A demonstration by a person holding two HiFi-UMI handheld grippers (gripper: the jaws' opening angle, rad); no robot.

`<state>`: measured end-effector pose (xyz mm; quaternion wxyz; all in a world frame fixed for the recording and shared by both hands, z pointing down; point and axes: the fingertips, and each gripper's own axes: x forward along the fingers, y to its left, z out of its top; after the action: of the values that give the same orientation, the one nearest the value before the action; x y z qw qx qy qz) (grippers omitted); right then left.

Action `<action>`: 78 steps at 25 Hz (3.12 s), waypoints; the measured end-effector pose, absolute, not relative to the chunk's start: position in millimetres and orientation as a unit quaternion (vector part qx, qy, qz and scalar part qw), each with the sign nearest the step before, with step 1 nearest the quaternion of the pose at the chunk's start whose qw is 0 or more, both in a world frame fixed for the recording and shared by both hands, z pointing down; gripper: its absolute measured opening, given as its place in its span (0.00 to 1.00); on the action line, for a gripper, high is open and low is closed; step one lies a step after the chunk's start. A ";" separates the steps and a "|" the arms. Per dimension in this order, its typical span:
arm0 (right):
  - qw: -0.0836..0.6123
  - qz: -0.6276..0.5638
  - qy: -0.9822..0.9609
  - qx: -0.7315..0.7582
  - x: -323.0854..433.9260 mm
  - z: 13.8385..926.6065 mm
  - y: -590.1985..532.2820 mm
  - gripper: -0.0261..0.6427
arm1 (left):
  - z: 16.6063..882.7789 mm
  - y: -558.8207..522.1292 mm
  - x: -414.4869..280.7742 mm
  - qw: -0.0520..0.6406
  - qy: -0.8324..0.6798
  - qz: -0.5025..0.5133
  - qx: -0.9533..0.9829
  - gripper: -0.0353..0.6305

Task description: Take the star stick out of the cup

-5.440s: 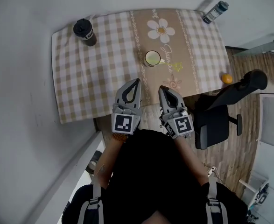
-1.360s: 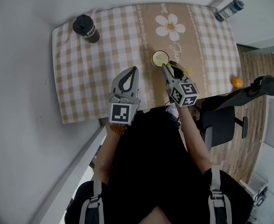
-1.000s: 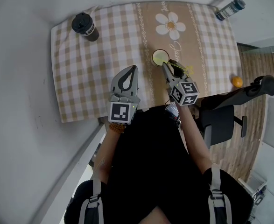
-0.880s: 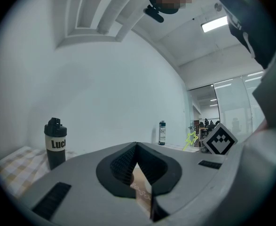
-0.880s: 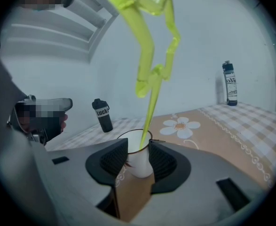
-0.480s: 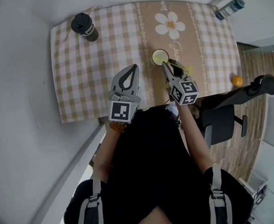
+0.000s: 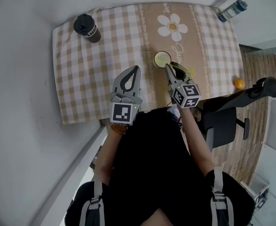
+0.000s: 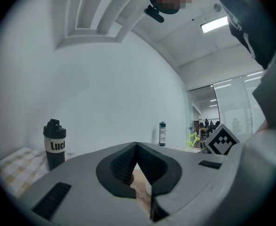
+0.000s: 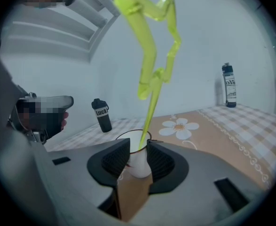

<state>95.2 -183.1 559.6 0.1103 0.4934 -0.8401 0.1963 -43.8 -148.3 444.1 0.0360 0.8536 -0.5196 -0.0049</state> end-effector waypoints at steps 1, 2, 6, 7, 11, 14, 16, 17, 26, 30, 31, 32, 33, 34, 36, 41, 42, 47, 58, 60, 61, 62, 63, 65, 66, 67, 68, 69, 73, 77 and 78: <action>0.109 0.197 -0.840 0.494 95.3 559.7 -182.8 0.21 | 444.1 -148.3 -44.1 0.036 -0.520 -0.006 0.853 0.06; 0.109 0.197 -0.840 0.494 95.4 559.8 -182.6 0.21 | 444.1 -148.4 -44.2 0.035 -0.521 -0.006 0.853 0.06; 0.108 0.196 -0.839 0.496 95.7 559.0 -182.3 0.19 | 443.9 -148.3 -44.4 0.034 -0.521 -0.005 0.853 0.06; 0.108 0.195 -0.838 0.497 95.9 558.7 -181.9 0.19 | 443.8 -148.0 -44.6 0.034 -0.521 -0.005 0.853 0.06; 0.110 0.187 -0.835 0.505 96.8 557.2 -181.3 0.15 | 443.4 -147.6 -45.6 0.034 -0.523 -0.007 0.852 0.06; 0.113 0.183 -0.832 0.511 98.6 556.8 -180.6 0.11 | 443.2 -147.6 -46.2 0.033 -0.523 -0.007 0.852 0.06; 0.114 0.181 -0.831 0.513 99.8 557.2 -180.6 0.07 | 443.6 -148.3 -46.2 0.033 -0.523 -0.007 0.852 0.06; 0.114 0.181 -0.831 0.513 100.0 557.3 -180.9 0.07 | 444.2 -148.8 -46.1 0.034 -0.523 -0.007 0.852 0.06; 0.121 0.177 -0.831 0.513 101.4 554.3 -184.9 0.07 | 444.3 -150.7 -47.7 0.033 -0.524 -0.007 0.851 0.06; 0.125 0.170 -0.834 0.510 98.5 548.5 -194.3 0.06 | 444.7 -152.2 -50.1 0.036 -0.527 -0.008 0.849 0.06; 0.127 0.165 -0.836 0.508 96.2 546.7 -197.7 0.06 | 445.1 -152.7 -50.8 0.036 -0.527 -0.007 0.849 0.06; 0.128 0.160 -0.838 0.505 93.5 544.9 -201.6 0.06 | 445.4 -153.1 -51.6 0.036 -0.528 -0.007 0.848 0.06; 0.130 0.154 -0.840 0.503 90.7 543.2 -205.8 0.06 | 445.6 -153.6 -52.7 0.036 -0.529 -0.007 0.848 0.06; 0.131 0.149 -0.842 0.501 88.0 541.6 -210.4 0.06 | 445.6 -154.0 -53.9 0.035 -0.530 -0.006 0.847 0.06; 0.132 0.143 -0.846 0.497 83.2 538.5 -219.4 0.06 | 445.3 -154.8 -56.5 0.036 -0.533 -0.007 0.845 0.06; 0.140 0.140 -0.850 0.489 73.5 537.0 -236.1 0.06 | 446.9 -156.8 -63.2 0.040 -0.540 -0.007 0.841 0.06; 0.141 0.140 -0.851 0.487 72.0 537.0 -237.6 0.06 | 448.0 -156.9 -64.2 0.039 -0.541 -0.005 0.840 0.06; 0.138 0.139 -0.855 0.481 72.2 531.4 -234.5 0.06 | 446.5 -157.8 -65.8 0.038 -0.543 -0.001 0.839 0.06; 0.093 0.118 -0.866 0.476 85.1 485.3 -218.2 0.06 | 439.2 -160.9 -50.4 0.024 -0.527 -0.002 0.849 0.06; 0.086 0.114 -0.869 0.474 86.5 475.7 -215.0 0.06 | 434.3 -161.7 -45.9 0.019 -0.523 -0.004 0.852 0.06; 0.082 0.111 -0.870 0.473 87.0 471.0 -213.5 0.06 | 431.0 -162.2 -43.8 0.018 -0.521 -0.006 0.853 0.06; 0.078 0.110 -0.872 0.472 87.4 466.4 -212.2 0.06 | 427.9 -163.1 -41.9 0.016 -0.519 -0.008 0.854 0.06; 0.074 0.109 -0.873 0.470 87.8 461.9 -211.2 0.06 | 424.8 -164.2 -40.1 0.013 -0.518 -0.010 0.855 0.06; 0.070 0.107 -0.874 0.469 88.3 454.5 -209.9 0.06 | 417.3 -167.1 -37.0 0.006 -0.516 -0.014 0.856 0.06; 0.070 0.105 -0.874 0.468 88.8 451.7 -209.3 0.06 | 413.2 -168.6 -35.4 0.002 -0.515 -0.016 0.857 0.06; 0.069 0.104 -0.874 0.469 89.6 449.2 -208.6 0.06 | 409.0 -169.9 -33.8 -0.002 -0.514 -0.019 0.858 0.06; 0.069 0.104 -0.874 0.469 90.5 446.9 -207.8 0.06 | 404.6 -171.1 -32.3 -0.006 -0.513 -0.021 0.858 0.06; 0.068 0.104 -0.874 0.471 91.1 444.6 -207.0 0.06 | 400.0 -172.2 -31.2 -0.010 -0.512 -0.024 0.859 0.06; 0.066 0.101 -0.872 0.474 90.6 434.0 -203.7 0.06 | 384.5 -175.9 -30.5 -0.020 -0.511 -0.038 0.859 0.06; 0.063 0.095 -0.874 0.472 87.0 423.1 -196.9 0.06 | 370.9 -175.9 -28.3 -0.029 -0.507 -0.045 0.860 0.06; 0.063 0.094 -0.875 0.471 85.9 420.8 -195.4 0.06 | 368.0 -176.1 -27.5 -0.031 -0.505 -0.047 0.861 0.06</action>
<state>85.9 -195.4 420.8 0.0633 0.4706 -0.8751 0.0938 -27.5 -176.1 368.0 -0.0313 0.8611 -0.5053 -0.0467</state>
